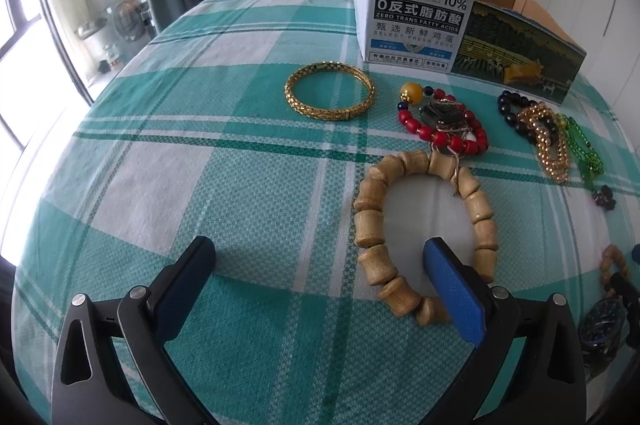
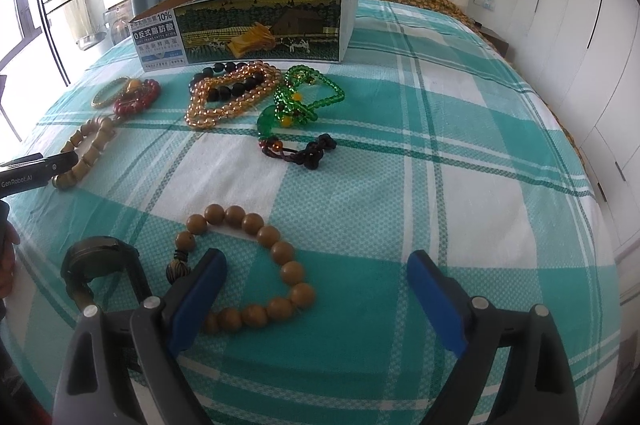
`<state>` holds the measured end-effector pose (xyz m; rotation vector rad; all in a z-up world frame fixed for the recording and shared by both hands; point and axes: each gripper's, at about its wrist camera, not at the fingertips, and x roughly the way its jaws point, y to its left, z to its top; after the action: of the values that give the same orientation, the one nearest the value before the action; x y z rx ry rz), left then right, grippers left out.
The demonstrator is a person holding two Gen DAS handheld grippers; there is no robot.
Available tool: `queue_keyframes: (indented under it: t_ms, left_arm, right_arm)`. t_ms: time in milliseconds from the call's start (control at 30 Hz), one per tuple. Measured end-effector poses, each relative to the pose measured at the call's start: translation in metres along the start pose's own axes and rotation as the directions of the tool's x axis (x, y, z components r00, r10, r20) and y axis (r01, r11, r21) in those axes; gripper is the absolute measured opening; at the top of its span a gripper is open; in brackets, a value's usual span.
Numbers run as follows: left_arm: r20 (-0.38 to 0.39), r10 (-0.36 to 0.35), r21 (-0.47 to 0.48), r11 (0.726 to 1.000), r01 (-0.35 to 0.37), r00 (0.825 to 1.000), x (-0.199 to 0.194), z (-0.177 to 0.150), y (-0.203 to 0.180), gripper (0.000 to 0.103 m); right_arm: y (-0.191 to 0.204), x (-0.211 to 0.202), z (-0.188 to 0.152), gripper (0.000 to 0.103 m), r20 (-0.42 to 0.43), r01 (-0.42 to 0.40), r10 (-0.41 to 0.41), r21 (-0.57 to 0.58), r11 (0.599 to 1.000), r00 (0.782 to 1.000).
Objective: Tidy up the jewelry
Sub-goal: 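Grasp the light wooden barrel-bead bracelet with the left tool while the right tool grasps the brown bead bracelet, then carry both bracelets over the cardboard box and open both tools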
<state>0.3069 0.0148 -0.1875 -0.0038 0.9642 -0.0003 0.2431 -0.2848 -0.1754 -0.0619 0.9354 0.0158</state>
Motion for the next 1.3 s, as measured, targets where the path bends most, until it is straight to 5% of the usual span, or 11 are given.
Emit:
queue_keyframes:
  t_ms: [67,167,200,267,333,400,667,1300]
  left_arm:
    - [-0.013,-0.004,0.010,1.000,0.005,1.000,-0.001,0.001,-0.001,0.103]
    - [-0.043,-0.005,0.007,1.000,0.005,0.999,-0.001,0.002,-0.002,0.103]
    - [-0.044,-0.010,0.010,1.000,0.010,0.999,-0.003,0.001,-0.003,0.099]
    - [-0.013,-0.036,0.037,0.999,0.036,0.999,-0.012,-0.004,-0.008,0.075]
    - [0.000,-0.081,0.075,0.994,0.081,0.997,-0.021,-0.009,-0.015,0.034]
    - [-0.001,-0.122,0.085,0.989,0.122,0.992,-0.025,-0.013,-0.018,0.018]
    - [0.051,-0.239,0.021,0.971,0.238,0.970,-0.061,-0.012,0.000,0.014]
    - [0.177,-0.374,0.082,0.927,0.366,0.910,-0.152,0.043,0.003,0.012]
  right_arm:
    - [0.002,-0.003,-0.001,0.084,0.011,-0.014,0.014,-0.010,1.000,1.000]
    - [0.010,-0.009,-0.003,0.048,0.035,-0.035,0.036,-0.040,0.999,0.999]
    - [0.011,-0.010,-0.004,0.030,0.041,-0.039,0.041,-0.046,0.998,0.998]
    - [0.012,-0.013,-0.006,0.012,0.044,-0.042,0.044,-0.046,0.998,0.998]
    - [0.009,-0.016,-0.008,0.012,0.040,-0.057,0.058,-0.028,0.998,0.997]
    - [0.005,-0.020,-0.010,0.012,0.039,-0.068,0.069,-0.014,0.998,0.997]
    - [-0.012,-0.068,-0.001,0.012,0.100,-0.098,0.095,0.025,0.995,0.990]
    - [0.007,-0.143,0.054,0.012,0.237,-0.173,0.184,-0.066,0.983,0.954]
